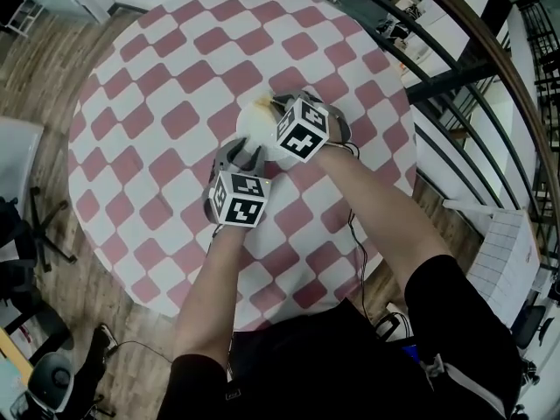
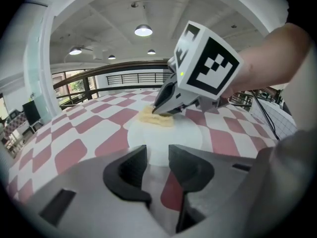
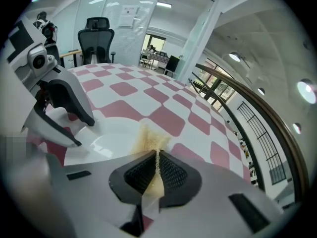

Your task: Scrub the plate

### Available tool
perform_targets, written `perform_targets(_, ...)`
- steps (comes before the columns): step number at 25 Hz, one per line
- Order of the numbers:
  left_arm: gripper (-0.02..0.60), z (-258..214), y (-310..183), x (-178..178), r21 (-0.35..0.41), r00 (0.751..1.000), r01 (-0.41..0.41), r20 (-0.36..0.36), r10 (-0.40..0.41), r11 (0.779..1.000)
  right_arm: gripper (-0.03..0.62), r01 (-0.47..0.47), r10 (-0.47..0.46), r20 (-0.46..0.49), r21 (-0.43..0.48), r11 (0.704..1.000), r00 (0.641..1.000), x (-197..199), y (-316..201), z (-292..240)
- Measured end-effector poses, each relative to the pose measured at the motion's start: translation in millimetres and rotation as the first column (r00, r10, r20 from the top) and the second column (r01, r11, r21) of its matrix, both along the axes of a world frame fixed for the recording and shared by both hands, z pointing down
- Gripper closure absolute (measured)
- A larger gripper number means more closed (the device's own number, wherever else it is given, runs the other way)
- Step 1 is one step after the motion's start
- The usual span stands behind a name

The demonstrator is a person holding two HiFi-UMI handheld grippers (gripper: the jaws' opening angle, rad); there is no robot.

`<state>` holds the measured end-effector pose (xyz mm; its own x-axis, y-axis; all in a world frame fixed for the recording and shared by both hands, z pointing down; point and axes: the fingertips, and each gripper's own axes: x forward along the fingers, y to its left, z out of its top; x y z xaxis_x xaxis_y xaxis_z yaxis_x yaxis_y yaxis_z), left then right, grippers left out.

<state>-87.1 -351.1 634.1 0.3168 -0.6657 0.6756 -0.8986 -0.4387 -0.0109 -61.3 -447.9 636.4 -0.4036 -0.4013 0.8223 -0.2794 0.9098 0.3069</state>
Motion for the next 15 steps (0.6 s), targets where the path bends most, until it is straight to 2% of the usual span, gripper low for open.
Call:
perform_targets(4, 0.44, 1, -1, 1, 0.0, 1.0, 0.015, -0.005, -0.015, 1.0, 0.565, -0.124, 0.124, 0.007, 0.002, 0.992, 0.992, 38, -10, -8)
perform_targets(6, 0.44, 1, 0, 1, -0.004, 1.0, 0.023, -0.012, -0.023, 1.0, 0.565, -0.187, 0.188, 0.073, -0.009, 0.982, 0.98, 48, -8, -22)
perform_targets(7, 0.44, 1, 0, 0, -0.005, 1.0, 0.025, -0.017, -0.026, 1.0, 0.565, -0.19, 0.192, 0.126, -0.03, 0.981, 0.973, 44, 0, -30)
perform_targets(9, 0.44, 0, -2, 0, -0.004, 0.999, 0.029, -0.024, -0.03, 1.0, 0.565, -0.118, 0.135, 0.193, -0.1, 0.988, 0.972, 27, 30, -37)
perform_targets(10, 0.44, 1, -2, 0, -0.005, 0.999, 0.032, -0.025, -0.032, 0.999, 0.565, -0.063, 0.089, 0.191, -0.14, 0.988, 0.977, 18, 48, -32)
perform_targets(13, 0.44, 1, -2, -1, -0.001, 0.999, 0.036, -0.011, -0.036, 0.999, 0.565, 0.044, -0.013, 0.135, -0.231, 0.972, 0.991, 4, 86, -6)
perform_targets(15, 0.442, 0, -3, 0, 0.006, 0.999, 0.037, 0.001, -0.037, 0.999, 0.565, 0.066, -0.043, 0.109, -0.217, 0.974, 0.993, 1, 88, 1)
